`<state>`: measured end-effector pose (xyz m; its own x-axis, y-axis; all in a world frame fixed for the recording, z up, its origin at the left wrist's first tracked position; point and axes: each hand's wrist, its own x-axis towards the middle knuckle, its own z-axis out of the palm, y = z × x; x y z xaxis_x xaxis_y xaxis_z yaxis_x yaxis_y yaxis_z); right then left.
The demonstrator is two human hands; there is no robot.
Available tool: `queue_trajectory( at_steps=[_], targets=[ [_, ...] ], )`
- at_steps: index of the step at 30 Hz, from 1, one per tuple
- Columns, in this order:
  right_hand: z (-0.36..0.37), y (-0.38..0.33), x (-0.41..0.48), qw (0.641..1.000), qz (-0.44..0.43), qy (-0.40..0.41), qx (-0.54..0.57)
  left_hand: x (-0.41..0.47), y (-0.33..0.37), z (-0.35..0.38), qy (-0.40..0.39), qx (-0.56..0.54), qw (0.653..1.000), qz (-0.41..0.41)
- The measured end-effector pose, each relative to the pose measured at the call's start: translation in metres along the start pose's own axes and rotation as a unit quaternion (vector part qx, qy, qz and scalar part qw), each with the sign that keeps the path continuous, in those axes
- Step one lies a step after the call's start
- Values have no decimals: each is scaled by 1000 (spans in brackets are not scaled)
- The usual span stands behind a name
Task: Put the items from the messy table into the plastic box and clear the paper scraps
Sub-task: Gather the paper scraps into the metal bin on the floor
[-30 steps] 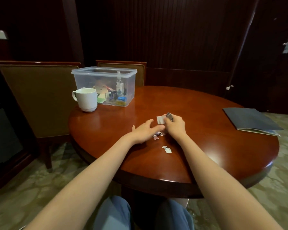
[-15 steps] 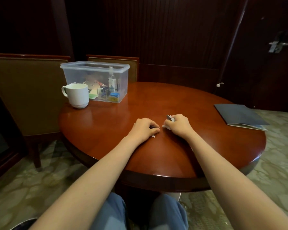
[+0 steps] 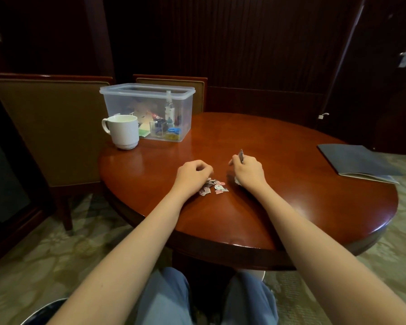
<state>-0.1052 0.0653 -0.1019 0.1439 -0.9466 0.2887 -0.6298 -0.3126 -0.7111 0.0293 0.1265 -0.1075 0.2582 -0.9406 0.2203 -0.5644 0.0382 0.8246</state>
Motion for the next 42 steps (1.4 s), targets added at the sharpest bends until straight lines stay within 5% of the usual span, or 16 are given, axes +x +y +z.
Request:
queue_trajectory(
  at_steps=[7,11,16,25,31,36,42],
  targets=[
    [0,1,-6,992,66,27,102,-1,2,1,3,-75,997,-23],
    [16,-16,-6,959,133,37,249,0,-2,-3,40,-104,993,-39],
    [46,-40,-7,968,101,42,225,-12,-12,-20,121,-205,970,-42],
    [88,-82,-14,951,104,-10,292,-71,-43,-37,475,-303,826,5],
    [113,-110,-28,933,106,-54,340,-66,-79,-37,488,-525,685,-128],
    [96,-98,-26,897,162,-6,412,-65,-77,-39,490,-618,601,-129],
    [97,-92,-37,945,107,-8,308,-65,-77,-41,512,-635,564,-131]
  ],
)
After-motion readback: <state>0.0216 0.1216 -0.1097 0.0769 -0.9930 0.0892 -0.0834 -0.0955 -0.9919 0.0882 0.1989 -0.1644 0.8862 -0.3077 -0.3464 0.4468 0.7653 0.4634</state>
